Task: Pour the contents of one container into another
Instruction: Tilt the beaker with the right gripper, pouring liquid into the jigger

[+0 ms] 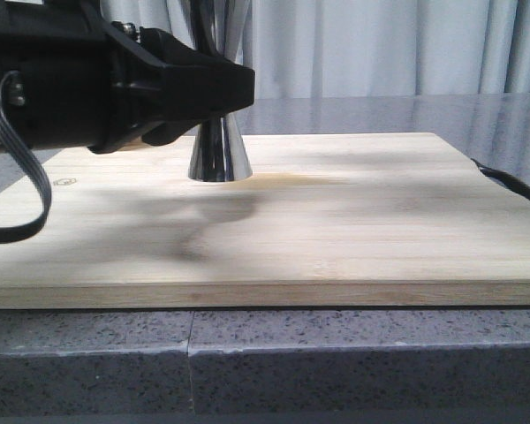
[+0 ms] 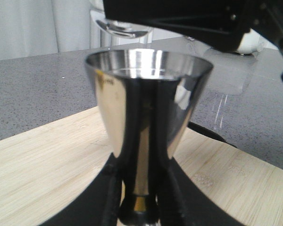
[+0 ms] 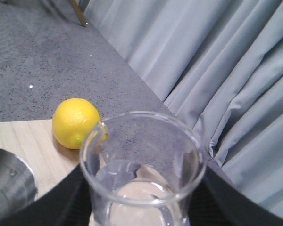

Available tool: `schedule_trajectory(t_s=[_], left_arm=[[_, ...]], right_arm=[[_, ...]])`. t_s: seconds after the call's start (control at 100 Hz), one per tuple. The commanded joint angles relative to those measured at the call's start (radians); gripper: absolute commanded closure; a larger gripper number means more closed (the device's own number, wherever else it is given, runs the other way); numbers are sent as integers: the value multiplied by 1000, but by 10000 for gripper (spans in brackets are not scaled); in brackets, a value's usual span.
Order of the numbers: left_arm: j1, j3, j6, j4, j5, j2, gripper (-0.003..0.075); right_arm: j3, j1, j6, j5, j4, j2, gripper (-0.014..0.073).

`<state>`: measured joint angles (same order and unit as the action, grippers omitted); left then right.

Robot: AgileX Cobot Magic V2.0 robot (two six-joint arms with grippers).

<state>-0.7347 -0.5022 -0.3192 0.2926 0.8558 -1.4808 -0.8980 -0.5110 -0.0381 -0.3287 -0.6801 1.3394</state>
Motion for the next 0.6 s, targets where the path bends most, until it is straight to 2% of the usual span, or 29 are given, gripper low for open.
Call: schedule_trajectory(t_s=[0.0,0.23,0.59], left_arm=[[0,-27,-9,-10,86,37,660],[0,-27,-11,-5,86,37,660],[0,-27,-26,-1,74,37,660]], right_arm=[[-37,-3,6,-60,-33,-37,317],[-37,-3,6,-60,-143,-45,317],[-39,-3,6,-65,-222,-56,317]])
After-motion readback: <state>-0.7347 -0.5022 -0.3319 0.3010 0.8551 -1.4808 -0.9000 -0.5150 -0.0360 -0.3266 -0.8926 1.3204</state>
